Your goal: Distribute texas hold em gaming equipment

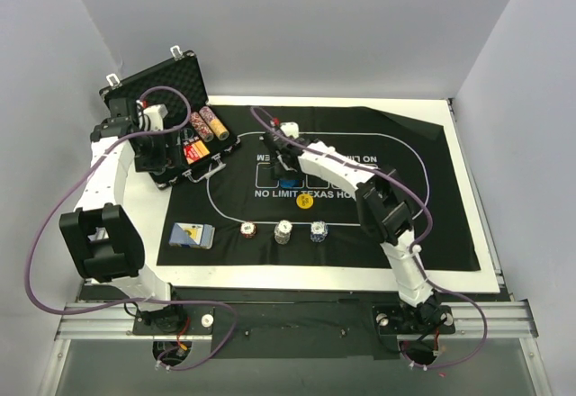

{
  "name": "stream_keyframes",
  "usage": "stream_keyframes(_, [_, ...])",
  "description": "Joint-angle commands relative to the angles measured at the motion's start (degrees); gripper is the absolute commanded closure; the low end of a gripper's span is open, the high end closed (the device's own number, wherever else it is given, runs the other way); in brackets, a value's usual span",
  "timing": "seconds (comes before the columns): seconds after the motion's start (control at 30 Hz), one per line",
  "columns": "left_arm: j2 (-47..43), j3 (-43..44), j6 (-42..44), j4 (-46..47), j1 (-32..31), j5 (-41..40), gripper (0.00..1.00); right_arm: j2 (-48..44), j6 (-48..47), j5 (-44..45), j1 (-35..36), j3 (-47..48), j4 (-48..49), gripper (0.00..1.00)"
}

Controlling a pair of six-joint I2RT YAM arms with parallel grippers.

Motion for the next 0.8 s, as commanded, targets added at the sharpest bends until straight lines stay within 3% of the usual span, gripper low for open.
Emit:
stream_keyframes(0.0, [-1.8,0.5,-1.0,1.6,2.0,0.9,0.04,3.7,-2.8,-4.8,4.3,7.1,-1.2,0.73])
stream_keyframes(0.3, [-3.2,-0.8,-0.7,1.7,3.9,1.0,0.04,11.4,-5.4,-12.0,11.4,18.1,-0.6,0.75])
stream_keyframes(0.67, [-4.8,-3.2,-0.4,1.3,4.0,1.0,0.03,16.6,-1.9,-20.9,13.1,23.8,7.1,0.77])
stream_keyframes(0.77, [-5.7,-3.7,0.0,1.2,4.0,0.8,0.03,17.1,-1.3,-21.2,13.8,24.7,8.3,0.68])
